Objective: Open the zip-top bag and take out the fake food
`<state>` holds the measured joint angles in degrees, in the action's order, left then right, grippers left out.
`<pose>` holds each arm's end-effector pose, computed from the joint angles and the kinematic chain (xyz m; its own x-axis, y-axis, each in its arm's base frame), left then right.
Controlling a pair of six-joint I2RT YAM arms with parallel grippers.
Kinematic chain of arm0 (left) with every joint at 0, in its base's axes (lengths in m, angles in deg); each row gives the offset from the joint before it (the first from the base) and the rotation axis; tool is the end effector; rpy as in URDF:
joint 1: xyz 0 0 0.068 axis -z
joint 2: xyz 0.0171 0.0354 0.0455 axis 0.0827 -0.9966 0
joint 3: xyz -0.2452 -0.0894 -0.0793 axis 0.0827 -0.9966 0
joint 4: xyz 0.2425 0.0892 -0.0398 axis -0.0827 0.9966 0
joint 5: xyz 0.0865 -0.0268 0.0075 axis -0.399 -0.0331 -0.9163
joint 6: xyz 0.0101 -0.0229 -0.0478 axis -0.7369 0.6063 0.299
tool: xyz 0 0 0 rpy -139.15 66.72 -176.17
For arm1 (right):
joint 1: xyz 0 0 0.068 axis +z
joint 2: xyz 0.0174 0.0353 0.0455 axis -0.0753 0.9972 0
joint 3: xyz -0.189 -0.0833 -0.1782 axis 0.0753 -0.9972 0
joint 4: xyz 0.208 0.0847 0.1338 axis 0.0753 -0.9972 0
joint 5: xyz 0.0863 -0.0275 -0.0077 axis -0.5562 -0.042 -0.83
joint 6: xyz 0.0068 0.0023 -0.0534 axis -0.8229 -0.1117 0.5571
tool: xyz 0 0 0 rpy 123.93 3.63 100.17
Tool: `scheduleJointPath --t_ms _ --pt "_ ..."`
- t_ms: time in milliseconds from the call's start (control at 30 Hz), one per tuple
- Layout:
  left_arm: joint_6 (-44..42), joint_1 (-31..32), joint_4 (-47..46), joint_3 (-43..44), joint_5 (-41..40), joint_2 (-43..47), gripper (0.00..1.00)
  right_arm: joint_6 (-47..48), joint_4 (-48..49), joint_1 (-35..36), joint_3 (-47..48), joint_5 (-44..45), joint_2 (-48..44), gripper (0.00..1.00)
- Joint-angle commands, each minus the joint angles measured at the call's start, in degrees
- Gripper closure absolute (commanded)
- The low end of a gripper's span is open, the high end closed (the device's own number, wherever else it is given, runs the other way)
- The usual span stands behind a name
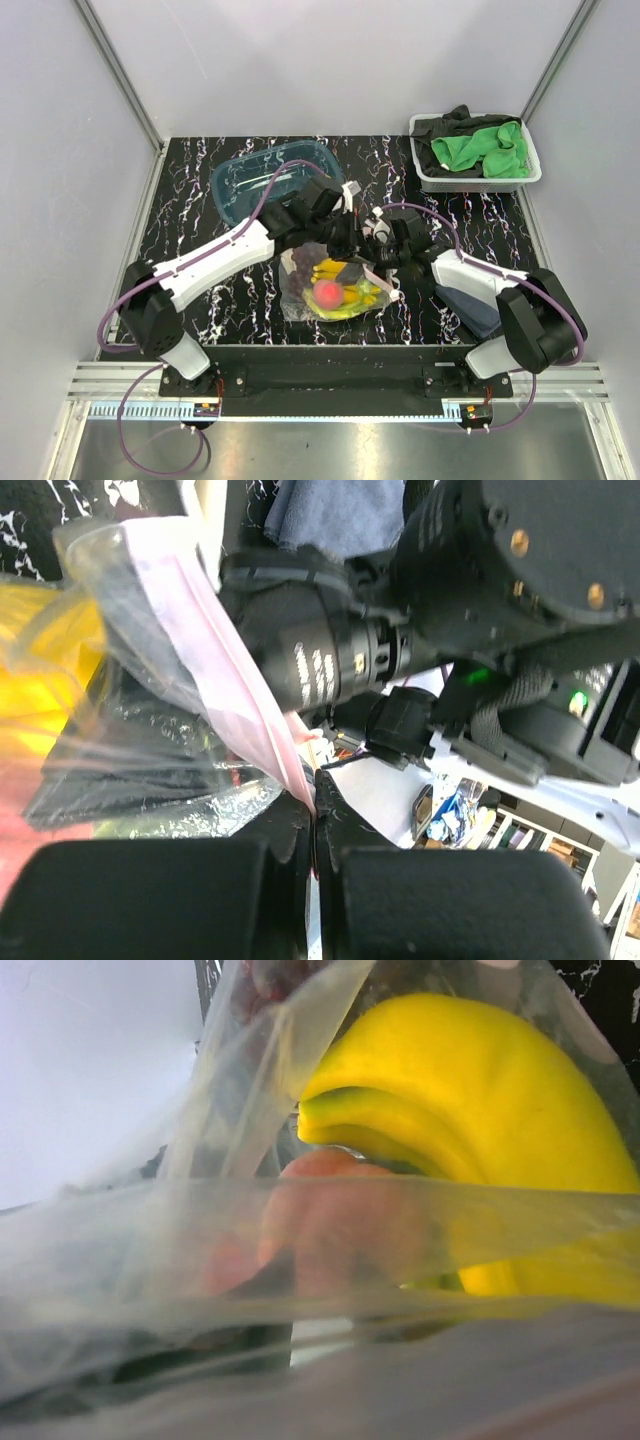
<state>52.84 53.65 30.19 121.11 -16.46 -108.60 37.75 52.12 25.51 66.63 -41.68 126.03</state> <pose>0.2230 -0.2787 0.3224 -0.9714 0.0240 -0.2363 0.2016 0.6095 -0.7667 0.2385 0.1655 0.1945 -0.9812 0.0285 -0.1911 -0.1539 0.4830 0.8620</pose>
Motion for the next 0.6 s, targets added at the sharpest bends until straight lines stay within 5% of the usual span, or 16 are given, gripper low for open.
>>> scheduleJointPath --t_ms 0,233,567 --pt "-1.11 0.31 -3.45 -0.46 -0.36 3.84 1.00 2.02 0.34 -0.73 -0.18 -1.36 -2.53 0.62" --pt "-2.34 0.31 -3.10 7.79 2.10 -0.02 1.00 5.54 1.92 -0.73 -1.58 -9.27 -1.83 0.13" --pt "-2.61 0.40 -0.99 14.74 2.54 -7.59 1.00 6.51 3.94 1.29 -3.78 -7.96 1.94 0.00"
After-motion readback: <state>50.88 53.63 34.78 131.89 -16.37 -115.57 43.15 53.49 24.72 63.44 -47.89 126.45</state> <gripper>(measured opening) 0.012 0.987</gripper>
